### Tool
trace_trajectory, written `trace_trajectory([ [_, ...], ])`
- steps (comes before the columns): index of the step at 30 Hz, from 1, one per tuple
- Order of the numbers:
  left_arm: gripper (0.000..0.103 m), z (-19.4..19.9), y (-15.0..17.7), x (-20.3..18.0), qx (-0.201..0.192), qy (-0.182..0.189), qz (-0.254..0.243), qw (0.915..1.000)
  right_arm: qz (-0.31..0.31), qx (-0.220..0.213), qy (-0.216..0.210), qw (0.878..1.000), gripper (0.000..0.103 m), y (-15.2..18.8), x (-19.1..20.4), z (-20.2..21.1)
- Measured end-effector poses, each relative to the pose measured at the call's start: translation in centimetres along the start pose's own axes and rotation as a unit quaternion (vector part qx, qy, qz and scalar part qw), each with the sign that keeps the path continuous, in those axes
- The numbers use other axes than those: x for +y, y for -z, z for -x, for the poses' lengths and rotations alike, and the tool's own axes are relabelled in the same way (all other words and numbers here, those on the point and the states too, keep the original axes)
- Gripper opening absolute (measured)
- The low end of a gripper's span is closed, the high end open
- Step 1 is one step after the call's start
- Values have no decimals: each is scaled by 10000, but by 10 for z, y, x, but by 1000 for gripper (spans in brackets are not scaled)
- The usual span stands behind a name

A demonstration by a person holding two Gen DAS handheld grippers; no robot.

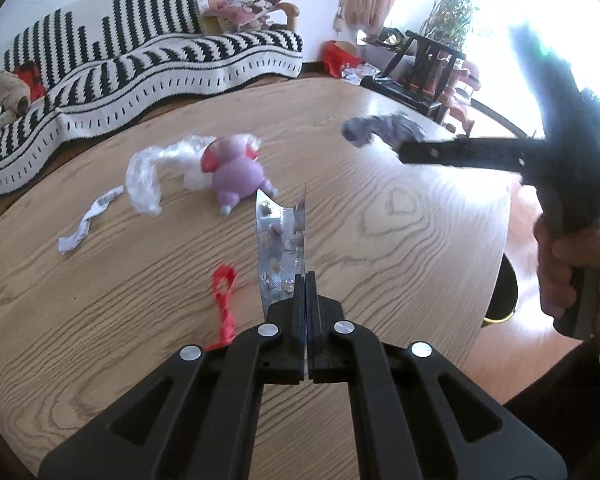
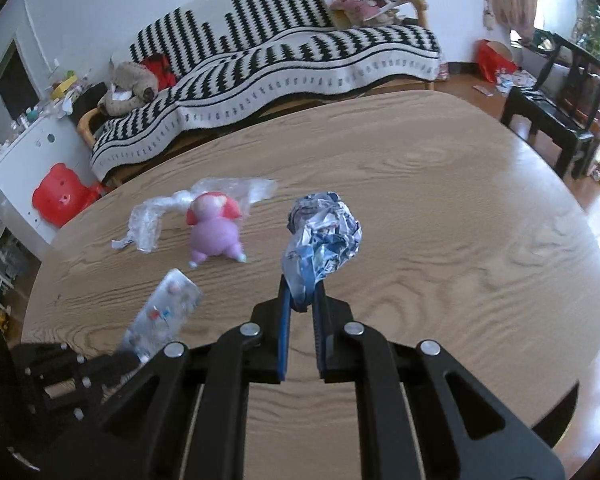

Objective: Collect trash
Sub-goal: 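Carry blister pack and foil ball over the black bin and release both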

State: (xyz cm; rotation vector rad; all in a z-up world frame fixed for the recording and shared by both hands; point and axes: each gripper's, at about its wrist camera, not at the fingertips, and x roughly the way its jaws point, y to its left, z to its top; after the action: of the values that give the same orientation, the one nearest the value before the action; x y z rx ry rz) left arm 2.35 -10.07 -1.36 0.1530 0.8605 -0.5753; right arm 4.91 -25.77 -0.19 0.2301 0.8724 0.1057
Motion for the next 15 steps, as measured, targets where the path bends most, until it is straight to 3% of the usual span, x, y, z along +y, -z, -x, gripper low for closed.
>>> trace_trajectory([
  [7, 0, -11, -17, -44, -109, 106, -59, 9999, -309, -205, 243, 9990, 11, 23, -58, 51],
  [15, 0, -31, -43, -136, -161, 699, -452, 9964, -887, -424, 705, 9927, 11, 64, -153, 115],
])
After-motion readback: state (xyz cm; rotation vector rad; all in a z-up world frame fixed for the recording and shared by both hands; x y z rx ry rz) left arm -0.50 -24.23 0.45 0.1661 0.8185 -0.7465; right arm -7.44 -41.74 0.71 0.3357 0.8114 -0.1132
